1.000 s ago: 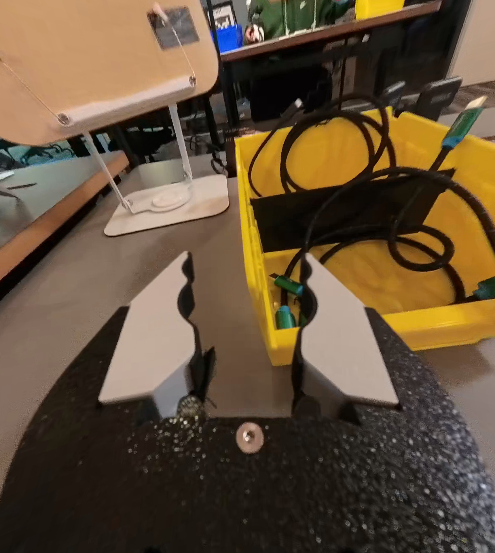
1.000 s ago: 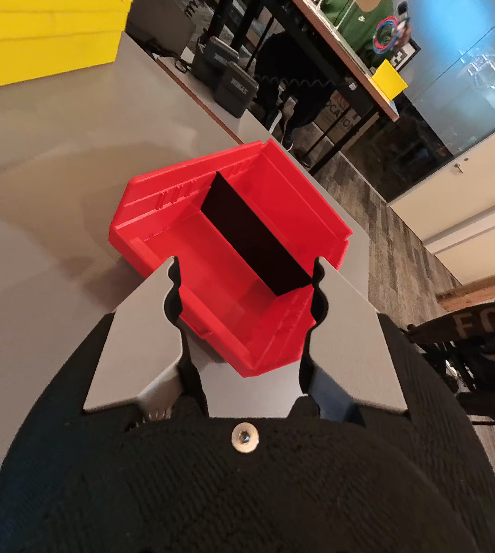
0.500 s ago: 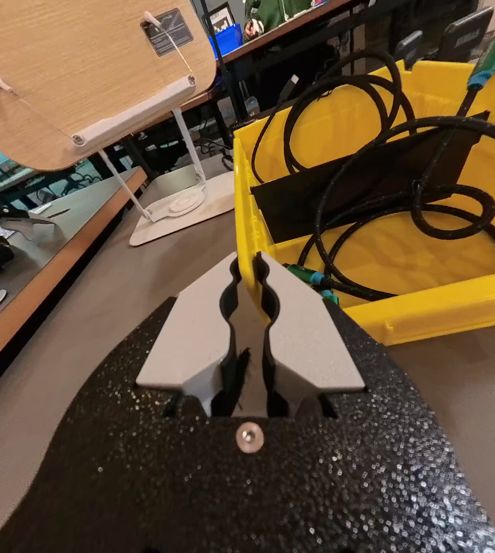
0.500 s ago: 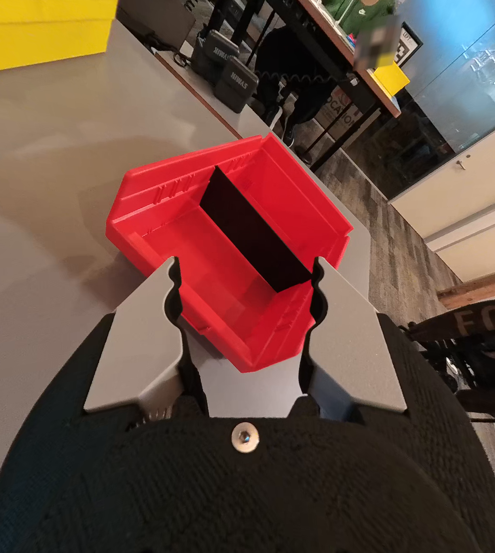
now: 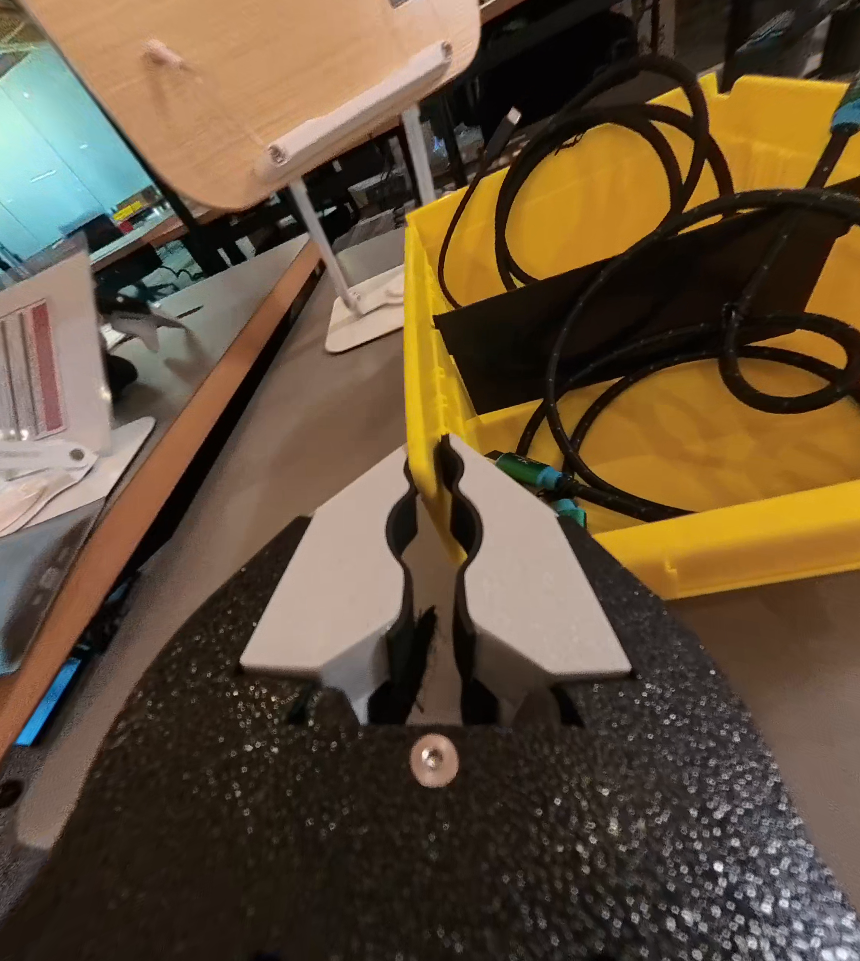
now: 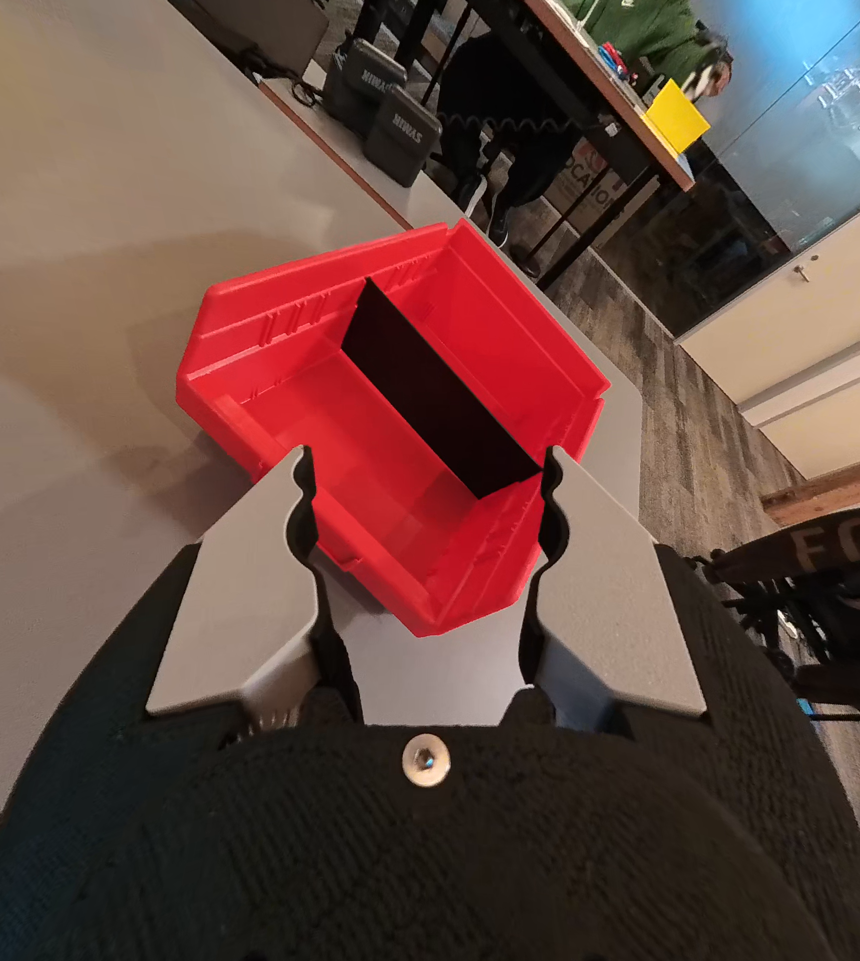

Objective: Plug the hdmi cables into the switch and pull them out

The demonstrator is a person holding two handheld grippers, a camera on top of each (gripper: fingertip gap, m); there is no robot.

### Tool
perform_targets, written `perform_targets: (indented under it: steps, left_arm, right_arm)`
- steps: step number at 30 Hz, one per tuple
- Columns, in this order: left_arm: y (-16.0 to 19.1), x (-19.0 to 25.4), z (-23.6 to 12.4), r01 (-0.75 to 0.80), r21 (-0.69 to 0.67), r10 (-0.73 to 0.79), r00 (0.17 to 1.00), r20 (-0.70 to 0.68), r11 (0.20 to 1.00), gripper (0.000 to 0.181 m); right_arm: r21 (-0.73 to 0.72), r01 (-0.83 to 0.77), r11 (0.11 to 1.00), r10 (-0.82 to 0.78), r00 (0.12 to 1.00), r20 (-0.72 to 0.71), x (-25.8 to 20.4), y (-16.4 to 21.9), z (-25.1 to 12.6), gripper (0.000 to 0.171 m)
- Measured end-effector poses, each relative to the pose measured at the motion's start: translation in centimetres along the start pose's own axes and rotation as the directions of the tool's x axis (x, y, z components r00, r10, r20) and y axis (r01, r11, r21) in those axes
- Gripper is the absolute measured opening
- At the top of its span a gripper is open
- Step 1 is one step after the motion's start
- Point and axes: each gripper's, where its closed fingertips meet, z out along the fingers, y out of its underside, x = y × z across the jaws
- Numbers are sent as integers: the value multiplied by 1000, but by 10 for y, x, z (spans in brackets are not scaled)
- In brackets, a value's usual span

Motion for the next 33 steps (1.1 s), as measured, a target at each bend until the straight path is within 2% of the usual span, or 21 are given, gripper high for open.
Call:
perform_targets:
  steps: [7,13,17,18,19,22,26,27,30,31,33]
  left_arm:
    - [29,-56,-6,107,-71,-111,993,-50,992,3]
    - [33,-60,-12,157,-52,-158,987,-34,986,4]
    - [32,-61,-16,127,-62,-124,991,58,990,9]
    - [28,-64,-19,116,-50,-110,988,111,992,35]
    - [18,-72,-25,90,-12,-86,979,183,996,69]
    - [-17,-87,-48,0,64,-19,952,305,998,69]
    - [-78,-72,-50,-18,190,-21,980,200,982,62]
    - [-92,-66,-42,-10,197,-20,989,150,980,63]
    - [-123,-51,-6,10,141,-15,999,35,990,84]
    - [-129,-45,9,8,101,-7,1000,-7,995,86]
    - [-131,-27,41,-14,-8,13,993,-116,1000,78]
  right_arm:
    - [2,21,1000,-21,1000,19,-9,-6,3,87]
    - [3,42,999,-43,998,38,-18,-12,7,87]
    - [-1,37,999,-37,999,39,-19,-11,8,87]
    - [0,35,999,-35,999,40,-19,-11,8,87]
    - [0,34,999,-34,999,39,-19,-11,8,87]
    - [-6,39,999,-38,999,36,-18,-10,9,87]
    - [-21,49,999,-48,998,43,-21,-8,13,87]
    - [-25,55,998,-53,997,48,-24,-8,15,87]
    - [-40,80,996,-77,995,64,-31,-8,20,87]
    - [-44,87,995,-84,994,68,-33,-8,22,87]
    - [-46,97,994,-93,993,75,-36,-9,24,87]
